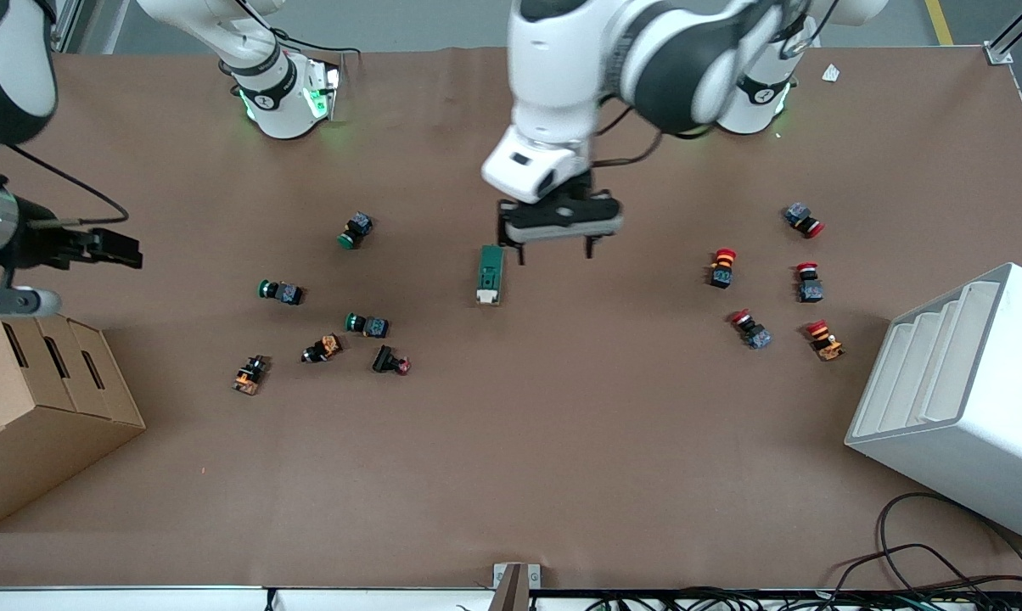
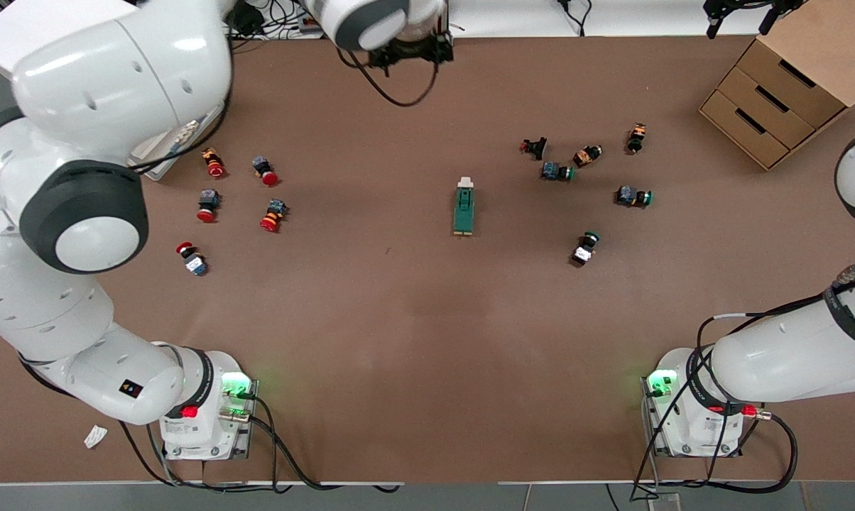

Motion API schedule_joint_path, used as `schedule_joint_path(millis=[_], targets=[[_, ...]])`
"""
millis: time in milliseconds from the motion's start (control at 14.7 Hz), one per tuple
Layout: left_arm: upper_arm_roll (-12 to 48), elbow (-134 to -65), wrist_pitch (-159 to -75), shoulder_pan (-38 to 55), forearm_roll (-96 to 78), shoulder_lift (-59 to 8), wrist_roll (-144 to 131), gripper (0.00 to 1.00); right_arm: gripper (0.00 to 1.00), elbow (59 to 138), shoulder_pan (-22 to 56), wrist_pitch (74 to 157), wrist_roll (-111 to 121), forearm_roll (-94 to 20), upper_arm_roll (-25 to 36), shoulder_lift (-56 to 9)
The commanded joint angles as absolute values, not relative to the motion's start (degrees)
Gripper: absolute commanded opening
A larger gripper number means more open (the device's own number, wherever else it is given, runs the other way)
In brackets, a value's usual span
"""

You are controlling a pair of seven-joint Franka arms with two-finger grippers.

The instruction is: Close load switch with both arms

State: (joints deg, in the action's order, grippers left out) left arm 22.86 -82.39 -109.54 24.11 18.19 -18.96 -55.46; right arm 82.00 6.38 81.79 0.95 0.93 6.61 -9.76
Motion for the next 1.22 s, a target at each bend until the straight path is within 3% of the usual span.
schedule_joint_path(millis=[0, 272, 612, 884, 952, 1156], targets=[[22.94, -82.88, -106.1, 17.69, 9.87, -13.55, -44.95, 1.0, 1.0, 83.94, 4.4, 82.18, 0.79, 2.2, 5.01, -7.03], [22.07, -83.93, -97.66, 6.0, 3.08, -7.14, -32.55, 1.0, 1.0, 80.87, 3.08, 81.56, 0.79, 2.29, 5.01, -7.38], [11.53, -85.34, -89.94, 3.18, 0.71, -2.2, -14.09, 1.0, 1.0, 78.49, 1.67, 79.99, 0.7, 1.93, 5.36, -7.73], [8.19, -85.52, -84.83, -1.23, -2.46, 0.52, -3.8, 1.0, 1.0, 78.4, 0.53, 79.37, 1.76, 1.32, 5.01, -7.47], [7.74, -86.21, -83.94, -1.14, -2.2, 1.4, -1.78, 1.0, 1.0, 78.49, 0.96, 75.45, 1.84, 1.41, 4.66, -6.86], [6.24, -89.98, -83.94, -1.14, -2.11, 4.47, -0.26, 1.0, 1.0, 82.33, 1.23, 74.61, 1.93, 1.41, 4.57, -2.22]])
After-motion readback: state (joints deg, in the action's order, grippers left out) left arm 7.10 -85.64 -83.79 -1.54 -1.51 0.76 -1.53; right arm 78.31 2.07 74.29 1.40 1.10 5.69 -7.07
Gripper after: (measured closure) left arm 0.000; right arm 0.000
